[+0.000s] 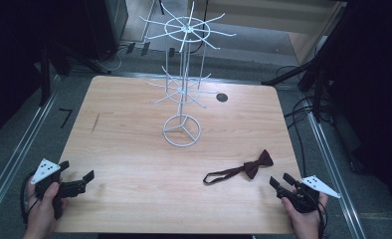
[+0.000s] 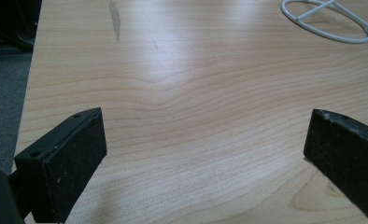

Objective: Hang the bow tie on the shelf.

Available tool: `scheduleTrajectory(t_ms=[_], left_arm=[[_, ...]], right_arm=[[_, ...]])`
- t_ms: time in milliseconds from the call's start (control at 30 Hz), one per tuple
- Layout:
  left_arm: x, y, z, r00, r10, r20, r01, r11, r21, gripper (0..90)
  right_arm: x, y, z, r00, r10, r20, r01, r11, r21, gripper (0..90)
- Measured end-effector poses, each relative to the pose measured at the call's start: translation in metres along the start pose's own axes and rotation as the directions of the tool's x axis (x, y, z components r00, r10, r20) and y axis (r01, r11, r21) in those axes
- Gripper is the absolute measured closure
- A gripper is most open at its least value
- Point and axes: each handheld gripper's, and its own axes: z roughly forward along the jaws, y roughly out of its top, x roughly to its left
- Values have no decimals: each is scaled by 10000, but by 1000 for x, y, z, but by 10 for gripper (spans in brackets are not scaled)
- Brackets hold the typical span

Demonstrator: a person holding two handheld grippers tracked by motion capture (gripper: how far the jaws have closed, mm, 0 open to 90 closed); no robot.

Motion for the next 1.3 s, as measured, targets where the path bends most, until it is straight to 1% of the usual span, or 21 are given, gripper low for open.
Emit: scheduleTrajectory(t_ms=[67, 133, 233, 300, 433, 467, 567, 600, 633, 667, 700, 733, 867, 900, 933, 1100, 1133, 1167, 1233, 1300], left_arm=[[0, 0, 0, 10000, 59, -12, -59, 10000, 45, 0], [-1, 0, 0, 10000, 87, -27, -87, 10000, 38, 0], [0, 0, 0, 10000, 95, 24, -95, 9999, 40, 1], [0, 0, 0, 10000, 72, 50, -72, 10000, 62, 1], [0, 0, 0, 10000, 70, 68, -71, 9999, 89, 1], [0, 0, 1, 9999, 73, 84, -74, 9999, 87, 1], [0, 0, 0, 9999, 73, 102, -74, 9999, 79, 1], [0, 0, 0, 9999, 73, 102, -74, 9999, 79, 2], [0, 0, 0, 9999, 74, 109, -75, 9999, 78, 1], [0, 0, 0, 9999, 74, 106, -75, 9999, 80, 1], [0, 0, 0, 9999, 74, 106, -75, 9999, 80, 1], [0, 0, 0, 9999, 75, 101, -76, 9999, 84, 1], [0, 0, 0, 9999, 56, 130, -57, 10000, 81, 1], [0, 0, 0, 9999, 56, 130, -57, 10000, 81, 1], [0, 0, 0, 9999, 39, 119, -40, 10000, 83, 1], [0, 0, 0, 9999, 45, 126, -46, 9999, 90, 1], [0, 0, 0, 9999, 33, 123, -34, 10000, 76, 1], [0, 0, 0, 9999, 33, 123, -34, 10000, 76, 1], [0, 0, 0, 9999, 32, 142, -33, 10000, 75, 1], [0, 0, 1, 9999, 54, 154, -55, 9999, 100, 1]], right_arm=[[2, 4, 3, 10000, -50, 36, 50, 10000, 27, 377], [5, 9, 6, 10000, -28, -36, 28, 9999, 135, 375], [14, 17, 10, 9997, -194, -144, 199, 9993, 314, 372], [22, 24, 13, 9989, -400, -258, 409, 9986, 341, 371], [40, 34, 20, 9930, -1000, -621, 1023, 9942, 336, 370], [45, 35, 23, 9898, -1222, -735, 1257, 9911, 437, 369], [56, 35, 32, 9814, -1648, -985, 1719, 9828, 676, 369], [56, 35, 32, 9814, -1648, -985, 1719, 9828, 676, 369], [64, 35, 38, 9744, -1901, -1197, 2005, 9762, 821, 364], [66, 36, 40, 9724, -1956, -1275, 2073, 9744, 868, 362], [66, 36, 40, 9724, -1956, -1275, 2073, 9744, 868, 362], [71, 37, 45, 9690, -2030, -1406, 2170, 9718, 922, 359], [79, 39, 54, 9614, -2279, -1541, 2453, 9637, 1052, 353], [79, 39, 54, 9614, -2279, -1541, 2453, 9637, 1052, 353], [84, 40, 58, 9518, -2542, -1715, 2762, 9536, 1195, 352], [92, 39, 68, 9341, -2870, -2123, 3216, 9348, 1511, 349], [93, 38, 70, 9319, -2903, -2175, 3268, 9321, 1560, 346], [93, 38, 71, 9273, -2968, -2280, 3359, 9287, 1571, 343], [94, 37, 74, 9229, -2976, -2445, 3421, 9249, 1656, 334], [94, 36, 76, 9193, -2919, -2641, 3419, 9247, 1678, 322]])
